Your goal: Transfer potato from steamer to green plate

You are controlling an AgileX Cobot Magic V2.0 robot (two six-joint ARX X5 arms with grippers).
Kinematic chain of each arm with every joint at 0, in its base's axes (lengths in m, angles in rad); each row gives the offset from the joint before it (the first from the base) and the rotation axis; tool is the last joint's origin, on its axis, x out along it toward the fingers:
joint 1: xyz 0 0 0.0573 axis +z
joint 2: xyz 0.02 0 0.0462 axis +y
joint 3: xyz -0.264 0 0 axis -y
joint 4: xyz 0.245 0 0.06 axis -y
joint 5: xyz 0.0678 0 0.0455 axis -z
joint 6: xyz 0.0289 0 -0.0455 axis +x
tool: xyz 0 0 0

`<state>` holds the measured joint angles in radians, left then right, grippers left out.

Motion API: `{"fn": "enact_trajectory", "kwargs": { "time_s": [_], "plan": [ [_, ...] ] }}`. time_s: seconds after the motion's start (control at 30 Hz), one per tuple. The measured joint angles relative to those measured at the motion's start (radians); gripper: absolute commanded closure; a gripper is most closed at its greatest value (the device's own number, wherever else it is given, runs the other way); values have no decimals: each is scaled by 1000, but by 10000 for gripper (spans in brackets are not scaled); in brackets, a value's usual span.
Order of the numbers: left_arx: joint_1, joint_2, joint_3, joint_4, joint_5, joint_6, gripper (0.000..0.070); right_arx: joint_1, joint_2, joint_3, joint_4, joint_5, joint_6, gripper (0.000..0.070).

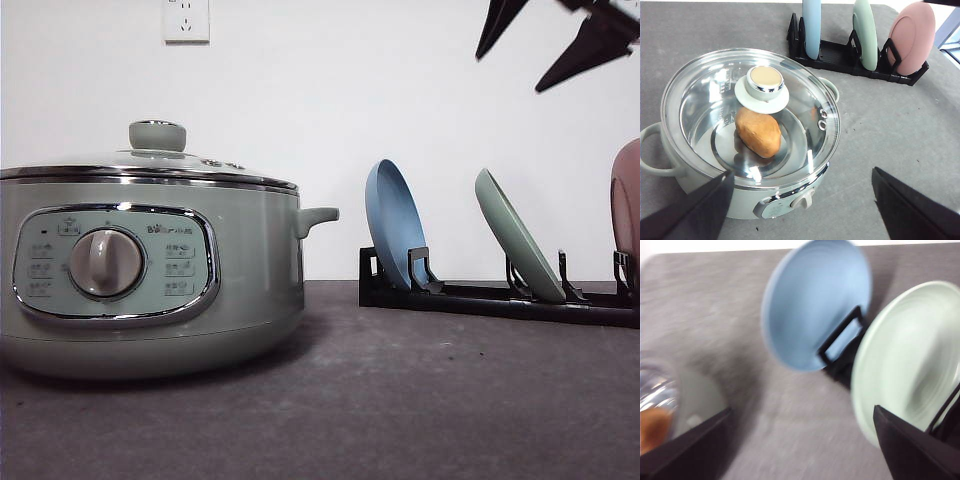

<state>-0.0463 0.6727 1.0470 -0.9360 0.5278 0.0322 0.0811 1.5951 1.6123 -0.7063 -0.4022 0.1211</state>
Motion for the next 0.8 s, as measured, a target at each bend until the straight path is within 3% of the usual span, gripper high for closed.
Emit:
{"fn": "enact_trajectory", "kwargs": {
  "time_s": [0.63, 0.8],
  "plan": [
    [0, 0, 0, 0, 0, 0, 140, 3, 240, 3, 177, 39, 17, 241],
    [0, 0, 0, -1, 0, 0, 140, 6, 267, 3, 185, 49, 19, 406]
  ]
}}
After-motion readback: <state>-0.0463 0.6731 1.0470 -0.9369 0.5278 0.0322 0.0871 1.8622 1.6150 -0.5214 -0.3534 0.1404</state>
